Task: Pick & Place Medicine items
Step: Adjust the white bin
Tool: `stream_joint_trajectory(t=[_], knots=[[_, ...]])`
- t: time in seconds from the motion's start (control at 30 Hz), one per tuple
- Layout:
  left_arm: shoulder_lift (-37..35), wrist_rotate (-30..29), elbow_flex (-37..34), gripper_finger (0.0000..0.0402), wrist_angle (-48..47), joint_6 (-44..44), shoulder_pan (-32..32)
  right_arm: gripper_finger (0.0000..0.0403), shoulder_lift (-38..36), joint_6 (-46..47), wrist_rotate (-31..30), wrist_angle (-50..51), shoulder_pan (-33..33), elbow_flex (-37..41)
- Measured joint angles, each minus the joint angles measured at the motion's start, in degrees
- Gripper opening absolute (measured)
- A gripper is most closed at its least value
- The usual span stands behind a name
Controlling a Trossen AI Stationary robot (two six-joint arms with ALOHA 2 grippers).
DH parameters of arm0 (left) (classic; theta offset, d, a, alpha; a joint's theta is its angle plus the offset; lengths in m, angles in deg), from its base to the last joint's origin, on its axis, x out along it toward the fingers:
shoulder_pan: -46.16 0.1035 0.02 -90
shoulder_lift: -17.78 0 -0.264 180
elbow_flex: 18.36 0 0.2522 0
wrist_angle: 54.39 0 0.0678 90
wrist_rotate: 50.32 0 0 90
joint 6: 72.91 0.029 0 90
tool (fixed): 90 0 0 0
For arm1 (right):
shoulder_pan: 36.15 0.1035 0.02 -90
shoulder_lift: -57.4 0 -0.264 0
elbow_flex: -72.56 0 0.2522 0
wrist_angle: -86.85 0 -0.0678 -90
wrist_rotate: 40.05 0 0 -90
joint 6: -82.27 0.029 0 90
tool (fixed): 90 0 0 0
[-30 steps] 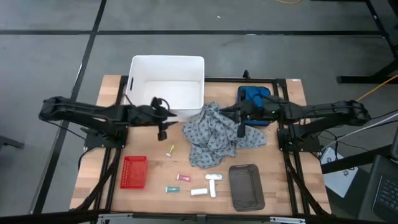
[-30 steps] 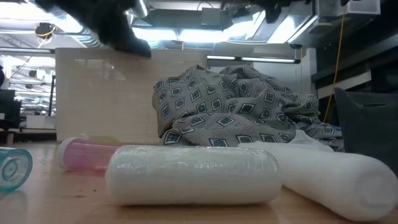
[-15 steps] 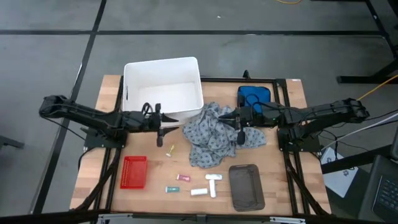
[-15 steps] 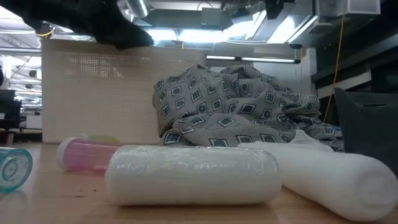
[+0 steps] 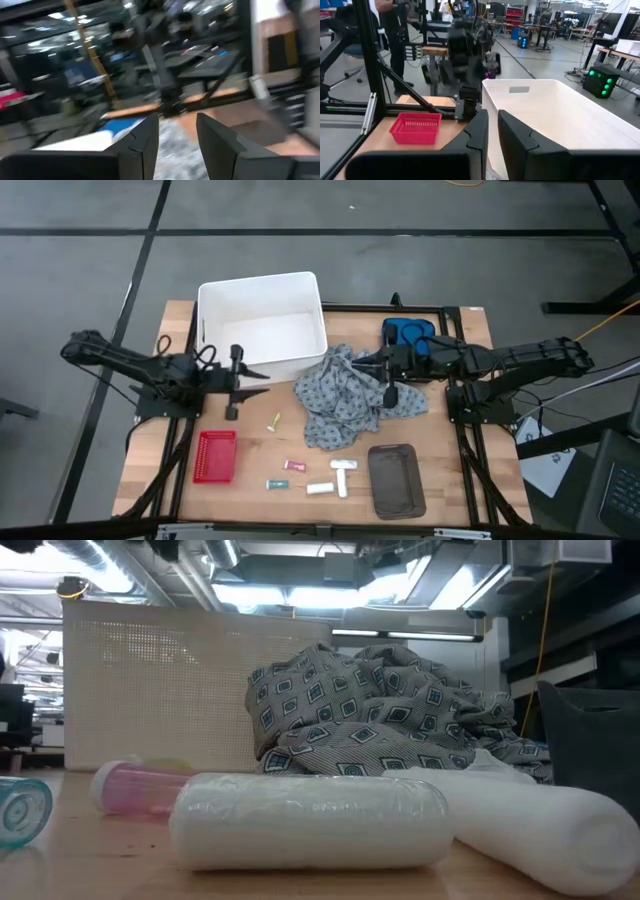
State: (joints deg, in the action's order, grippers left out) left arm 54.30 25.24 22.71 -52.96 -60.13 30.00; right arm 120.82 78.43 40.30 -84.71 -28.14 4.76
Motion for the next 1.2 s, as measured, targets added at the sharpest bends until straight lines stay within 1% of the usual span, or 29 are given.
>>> stream_joint_trajectory(t=[0.13, 0.2, 0.27, 0.33, 0.47, 0.6, 0.7, 0.97, 1.07, 1.2], knots=[[-0.6, 7.9, 1.2, 0.0130, -1.6, -4.2, -4.2, 0.0046, 0.0, 0.1, 0.1, -0.1, 0.0, 0.0], [0.1, 8.9, 1.2, 0.0130, -2.0, -6.2, -6.9, 0.0046, 0.0, 0.2, 0.2, 0.0, 0.0, 0.0], [1.8, 7.8, 1.2, 0.0130, -2.8, -8.3, -9.7, 0.0046, 0.0, 0.2, 0.2, 0.0, 0.0, 0.0], [4.4, 3.6, 1.2, 0.0130, -4.8, -10.3, -12.6, 0.0046, 0.0, 0.5, 0.2, 0.0, 0.0, 0.0], [9.9, -11.1, 1.2, 0.0130, -12.9, -15.1, -17.0, 0.0046, 0.0, 1.5, 0.2, 0.1, 0.0, 0.0], [12.7, -24.0, 1.3, 0.0130, -20.0, -21.5, -18.3, 0.0046, 0.0, 1.4, 0.2, 0.2, 0.0, 0.0], [13.2, -30.5, 1.2, 0.0130, -25.3, -23.6, -18.4, 0.0046, 0.0, 1.3, 0.2, 0.2, 0.0, 0.0], [12.7, -37.1, 1.2, 0.0130, -39.1, -31.0, -13.5, 0.0046, 0.0, 1.4, 0.2, 0.1, 0.0, 0.0], [12.7, -39.4, 1.2, 0.0130, -41.4, -31.6, -11.1, 0.0045, 0.0, 1.4, 0.2, 0.1, 0.0, 0.0], [12.7, -40.0, 1.2, 0.0130, -44.4, -31.6, -7.9, 0.0045, 0.0, 1.7, 0.0, 0.2, 0.0, 0.0]])
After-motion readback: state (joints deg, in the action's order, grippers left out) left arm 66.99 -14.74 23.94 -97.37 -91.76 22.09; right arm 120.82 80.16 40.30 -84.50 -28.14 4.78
